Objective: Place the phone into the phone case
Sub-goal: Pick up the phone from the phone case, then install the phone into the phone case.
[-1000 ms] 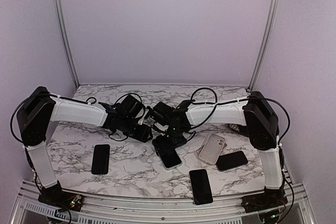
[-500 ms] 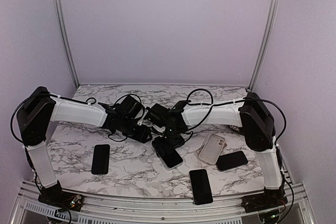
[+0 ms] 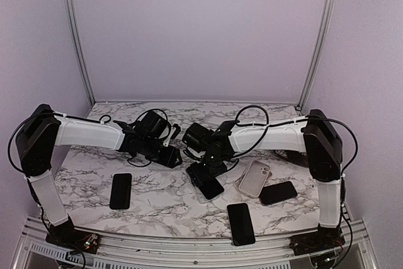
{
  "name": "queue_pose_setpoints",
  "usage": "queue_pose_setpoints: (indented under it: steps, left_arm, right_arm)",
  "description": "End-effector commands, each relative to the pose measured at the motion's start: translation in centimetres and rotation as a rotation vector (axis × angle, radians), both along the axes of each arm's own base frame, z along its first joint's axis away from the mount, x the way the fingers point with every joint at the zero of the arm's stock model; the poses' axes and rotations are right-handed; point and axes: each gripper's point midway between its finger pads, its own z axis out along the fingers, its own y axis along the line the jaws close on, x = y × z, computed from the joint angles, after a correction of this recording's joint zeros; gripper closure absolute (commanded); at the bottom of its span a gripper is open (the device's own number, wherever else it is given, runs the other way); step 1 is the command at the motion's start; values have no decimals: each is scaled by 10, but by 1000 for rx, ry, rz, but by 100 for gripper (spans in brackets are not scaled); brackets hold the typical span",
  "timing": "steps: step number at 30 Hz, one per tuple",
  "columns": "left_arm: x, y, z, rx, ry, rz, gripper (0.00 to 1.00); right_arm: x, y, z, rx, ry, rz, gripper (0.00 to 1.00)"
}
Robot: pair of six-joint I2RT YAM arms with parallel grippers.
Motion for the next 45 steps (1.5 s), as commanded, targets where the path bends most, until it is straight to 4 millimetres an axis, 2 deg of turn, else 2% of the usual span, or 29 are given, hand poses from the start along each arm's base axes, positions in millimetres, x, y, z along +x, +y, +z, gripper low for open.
queue_pose_setpoints:
  steps: [1, 5, 11, 16, 20, 24, 27, 31, 33, 36, 42, 45]
  left_arm:
    - [0, 0, 11, -31, -7, 0, 46]
    - [0, 0, 10, -33, -2, 0, 46]
    - [1, 1, 13, -37, -9, 5, 46]
    - [6, 10, 15, -31, -28, 42, 45]
    - [6, 14, 8, -31, -10, 60, 45]
    - [6, 14, 8, -32, -8, 59, 45]
    - [7, 14, 8, -35, -8, 58, 45]
    - [7, 14, 8, -35, -11, 56, 45]
    - [7, 14, 8, -34, -11, 57, 45]
    - [7, 14, 8, -36, -10, 58, 45]
    - [6, 15, 8, -34, -9, 58, 45]
    - [7, 14, 7, -35, -8, 58, 45]
  right_arm:
    - [15, 19, 33, 116, -99, -19, 45]
    - [16, 13, 32, 103, -110, -28, 47]
    - [23, 11, 41, 138, -154, -50, 54]
    - [32, 24, 74, 281, -281, -112, 61]
    - [20, 36, 88, 400, -395, -149, 65]
    - [18, 28, 90, 408, -490, -219, 69]
    - [12, 35, 96, 466, -516, -231, 71]
    - [8, 25, 77, 376, -550, -251, 73]
    - [6, 25, 70, 384, -546, -240, 73]
    - [6, 36, 77, 455, -557, -212, 73]
    - [5, 33, 61, 434, -559, -210, 76]
    - [4, 37, 60, 459, -569, -184, 76]
